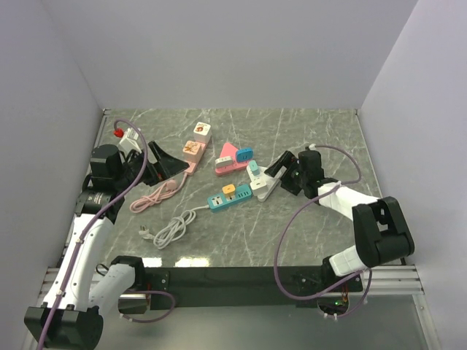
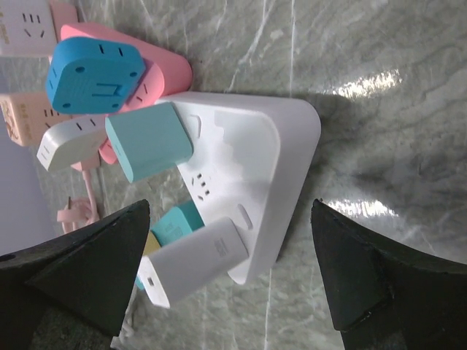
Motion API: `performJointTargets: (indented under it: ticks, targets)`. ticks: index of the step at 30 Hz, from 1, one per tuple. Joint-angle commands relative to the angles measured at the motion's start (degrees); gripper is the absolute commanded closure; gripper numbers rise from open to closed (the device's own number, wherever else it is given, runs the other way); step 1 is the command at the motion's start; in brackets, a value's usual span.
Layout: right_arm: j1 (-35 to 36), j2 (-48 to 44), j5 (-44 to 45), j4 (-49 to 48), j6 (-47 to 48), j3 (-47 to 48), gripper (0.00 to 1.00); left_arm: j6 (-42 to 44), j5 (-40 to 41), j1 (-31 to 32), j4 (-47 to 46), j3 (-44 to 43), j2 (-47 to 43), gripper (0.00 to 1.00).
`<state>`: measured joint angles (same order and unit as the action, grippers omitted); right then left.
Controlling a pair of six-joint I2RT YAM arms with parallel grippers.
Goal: Pull the plug off the socket
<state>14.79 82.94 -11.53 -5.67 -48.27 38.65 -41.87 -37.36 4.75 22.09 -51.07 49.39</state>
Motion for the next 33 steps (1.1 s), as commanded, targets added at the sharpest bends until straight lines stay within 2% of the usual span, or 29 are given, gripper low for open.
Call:
performJointTargets:
  ticks: [1, 12, 17, 21, 22, 24, 27, 28, 30, 31, 33]
  targets:
    - [1.0, 1.7, 2.6, -5.9, -2.5, 2.0, 0.03, -0.2, 0.9, 0.3, 0.0, -0.3, -0.4, 0.01]
    - [3.1, 7.2, 5.3, -8.7, -8.2, 2.6, 0.06, 0.9, 1.9, 0.3, 2.0, -0.8, -0.1, 0.01]
    - [3.1, 8.5, 8.1, -7.5, -10.7, 2.1, 0.19, 1.2, 1.8, 0.3, 1.9, -1.1, 1.1, 0.0]
    - [3.1, 10.2, 8.4, -7.9, -13.0, 1.8, 0.26, 1.4, 1.9, 0.3, 1.8, -1.2, 1.4, 0.01]
    - [3.2, 11.5, 7.9, -8.1, -13.2, 2.0, 0.32, 1.4, 1.8, 0.3, 1.8, -1.2, 1.6, 0.01]
    - [3.1, 12.4, 7.3, -8.4, -13.6, 2.3, 0.36, 1.7, 1.6, 0.3, 1.9, -1.3, 1.6, 0.0]
    - [3.2, 12.0, 7.5, -9.4, -14.1, 1.3, 0.51, 2.1, 1.7, 0.3, 2.3, -1.3, 1.8, 0.01]
    - [3.2, 11.4, 7.9, -9.3, -14.0, 1.0, 0.6, 2.2, 1.7, 0.3, 2.6, -1.4, 1.8, 0.0]
    - [3.1, 9.9, 8.8, -8.3, -13.3, 0.5, 0.69, 2.5, 1.6, 0.3, 2.6, -1.4, 1.7, 0.01]
    - [3.1, 8.2, 9.5, -7.0, -12.8, 0.5, 0.8, 2.5, 1.6, 0.3, 2.5, -1.3, 1.7, 0.01]
    - [3.1, 5.2, 10.0, -4.9, -11.3, 0.4, 0.91, 2.2, 1.1, 0.3, 1.7, -1.0, 1.8, 0.01]
